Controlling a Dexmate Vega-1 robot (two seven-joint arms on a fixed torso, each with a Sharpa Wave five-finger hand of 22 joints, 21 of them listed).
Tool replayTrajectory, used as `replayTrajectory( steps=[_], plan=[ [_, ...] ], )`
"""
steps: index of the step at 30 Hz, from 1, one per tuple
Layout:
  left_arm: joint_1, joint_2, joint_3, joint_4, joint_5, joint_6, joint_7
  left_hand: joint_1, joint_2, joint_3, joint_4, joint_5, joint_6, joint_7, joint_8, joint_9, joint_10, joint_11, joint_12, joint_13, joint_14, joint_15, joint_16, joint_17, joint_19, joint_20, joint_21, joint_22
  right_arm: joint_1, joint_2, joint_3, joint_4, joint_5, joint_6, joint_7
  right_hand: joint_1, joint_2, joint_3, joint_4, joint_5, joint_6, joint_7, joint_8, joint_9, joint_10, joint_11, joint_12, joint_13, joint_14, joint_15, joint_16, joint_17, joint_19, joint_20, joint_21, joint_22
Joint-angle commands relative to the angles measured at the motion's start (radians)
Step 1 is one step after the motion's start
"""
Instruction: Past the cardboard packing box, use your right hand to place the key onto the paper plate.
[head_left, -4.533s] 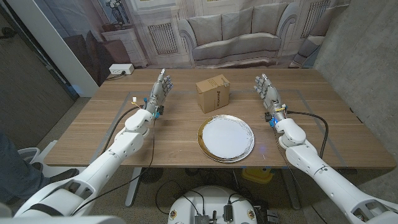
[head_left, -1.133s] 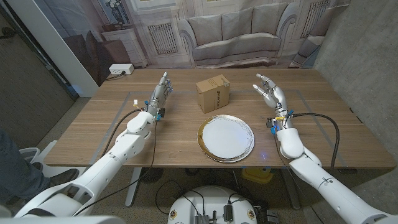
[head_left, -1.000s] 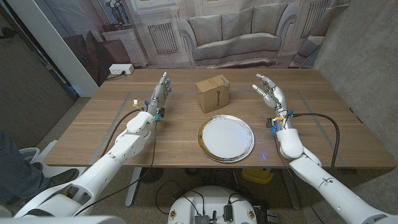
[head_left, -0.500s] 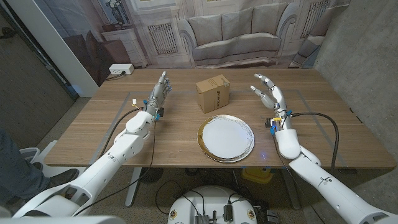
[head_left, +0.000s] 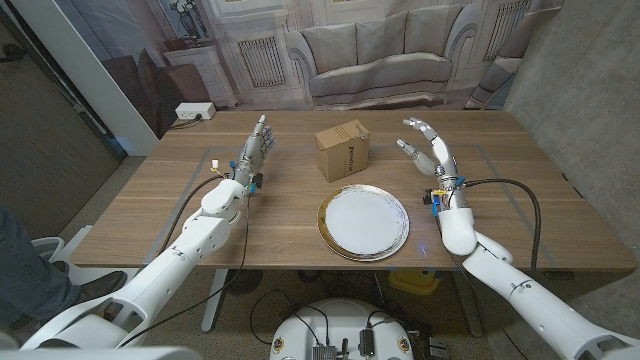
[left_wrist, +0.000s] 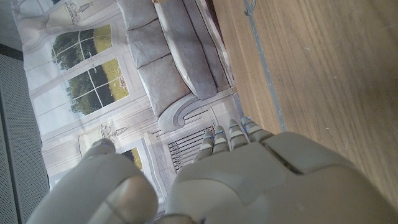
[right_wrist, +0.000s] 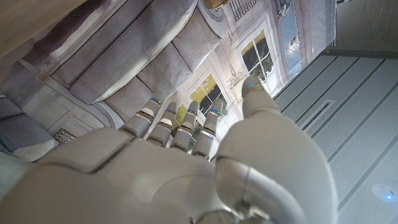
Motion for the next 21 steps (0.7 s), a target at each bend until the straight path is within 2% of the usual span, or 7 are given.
replayTrajectory(
  steps=[1, 21],
  plan=[
    [0.006, -0.002, -0.003, 0.000, -0.003, -0.005, 0.003, 0.006, 0.001, -0.005, -0.001, 0.002, 0.003, 0.003, -0.005, 0.005, 0.005, 0.002, -0.003, 0.005, 0.006, 0.001, -0.005, 0.003, -0.006, 0.006, 0.001, 0.006, 0.017, -0.023, -0.036, -0.012, -0.120, -0.061, -0.112, 0.012, 0.004, -0.003, 0.004, 0.010, 0.014, 0.000, 0.009, 0.004, 0.011, 0.000, 0.004, 0.001, 0.008, -0.047, 0.007, 0.004, 0.015, -0.046, 0.009, 0.001],
    [0.025, 0.002, -0.006, -0.014, -0.008, -0.005, 0.008, 0.008, 0.004, -0.009, -0.002, 0.000, 0.005, 0.002, -0.007, 0.006, 0.007, 0.001, -0.004, 0.005, 0.007, 0.000, -0.005, 0.003, -0.007, 0.006, 0.001, 0.006, 0.055, -0.068, -0.115, -0.029, -0.216, -0.162, -0.197, 0.025, 0.002, -0.012, 0.011, 0.017, 0.052, -0.001, 0.017, 0.005, 0.024, -0.015, 0.006, 0.001, 0.027, -0.063, 0.010, 0.007, 0.031, -0.055, 0.011, 0.002]
  ],
)
